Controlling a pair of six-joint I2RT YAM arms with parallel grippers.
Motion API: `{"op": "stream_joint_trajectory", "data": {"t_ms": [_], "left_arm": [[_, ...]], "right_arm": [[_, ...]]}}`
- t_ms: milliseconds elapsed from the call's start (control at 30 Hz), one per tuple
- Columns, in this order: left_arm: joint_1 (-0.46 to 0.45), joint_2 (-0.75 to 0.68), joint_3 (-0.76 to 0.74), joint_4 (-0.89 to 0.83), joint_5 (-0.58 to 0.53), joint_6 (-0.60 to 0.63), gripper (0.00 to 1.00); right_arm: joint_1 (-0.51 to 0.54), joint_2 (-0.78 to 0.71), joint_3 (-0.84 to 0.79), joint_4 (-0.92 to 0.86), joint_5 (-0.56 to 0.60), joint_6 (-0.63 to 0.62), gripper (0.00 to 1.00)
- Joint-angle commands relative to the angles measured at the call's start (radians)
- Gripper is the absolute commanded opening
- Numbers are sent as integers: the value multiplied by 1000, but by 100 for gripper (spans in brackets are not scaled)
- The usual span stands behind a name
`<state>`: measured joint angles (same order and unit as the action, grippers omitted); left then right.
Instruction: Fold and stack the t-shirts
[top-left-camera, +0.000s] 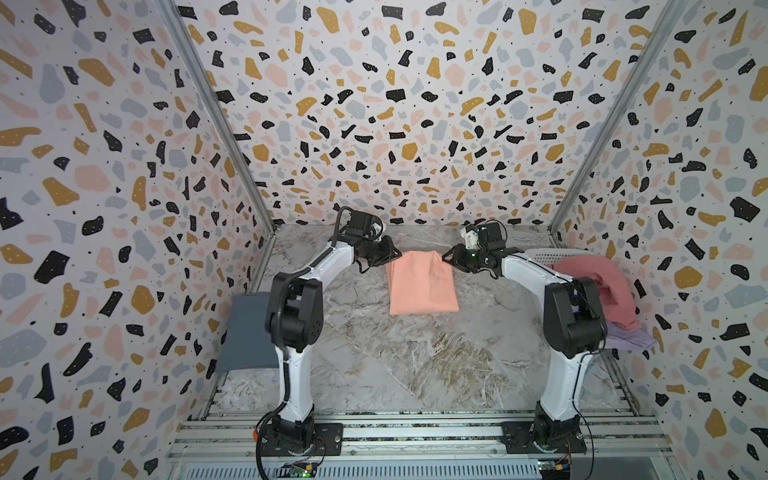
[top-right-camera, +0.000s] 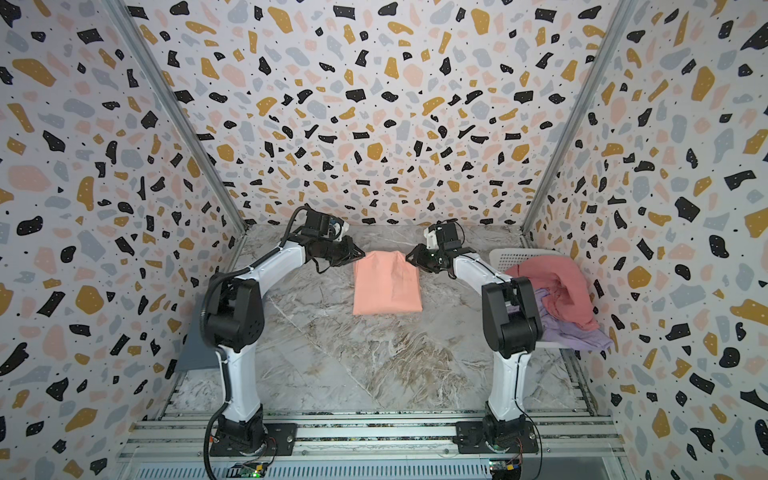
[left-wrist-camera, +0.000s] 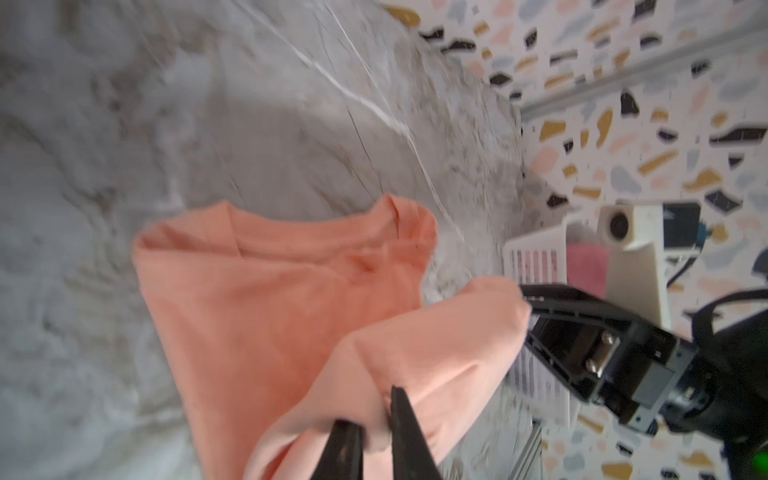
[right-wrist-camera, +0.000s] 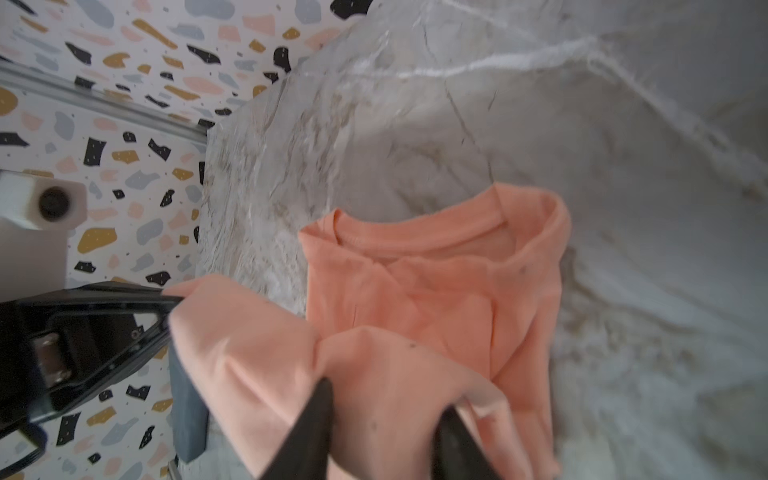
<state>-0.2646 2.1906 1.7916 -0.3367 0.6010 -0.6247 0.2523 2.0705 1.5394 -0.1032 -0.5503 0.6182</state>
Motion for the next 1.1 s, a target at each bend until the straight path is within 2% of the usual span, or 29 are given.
{"op": "stream_joint_trajectory", "data": {"t_ms": [0, 33, 100, 200, 367, 500, 600, 800, 967, 1067], "left_arm": [[45, 113, 131, 59, -14, -110, 47], [56, 137, 161, 85, -3, -143, 57], [69, 164, 212, 83, -8, -170, 68], [83, 152, 226, 55, -41, -144, 75], [80, 61, 143, -21, -102, -39, 76], [54, -22, 20, -121, -150, 86, 76], [33, -108, -142, -103, -143, 124, 76], [12, -233, -424, -27, -117, 135, 76], [-23, -262, -525, 2, -110, 136, 76], [-52, -255, -583, 63, -67, 107, 76]], "right_arm": [[-36, 72, 141, 79, -70, -12, 76], [-43, 82, 174, 65, -50, -14, 76], [-55, 72, 187, 46, -24, -23, 77], [-62, 15, 134, 22, 12, -53, 77], [-43, -128, -54, 53, 36, -55, 77], [39, -199, -123, -6, 159, -122, 77], [113, -205, -147, -39, 250, -181, 77], [208, -145, -216, -23, 286, -233, 75], [265, -123, -267, -67, 367, -283, 72], [281, -128, -333, -27, 375, -276, 70]]}}
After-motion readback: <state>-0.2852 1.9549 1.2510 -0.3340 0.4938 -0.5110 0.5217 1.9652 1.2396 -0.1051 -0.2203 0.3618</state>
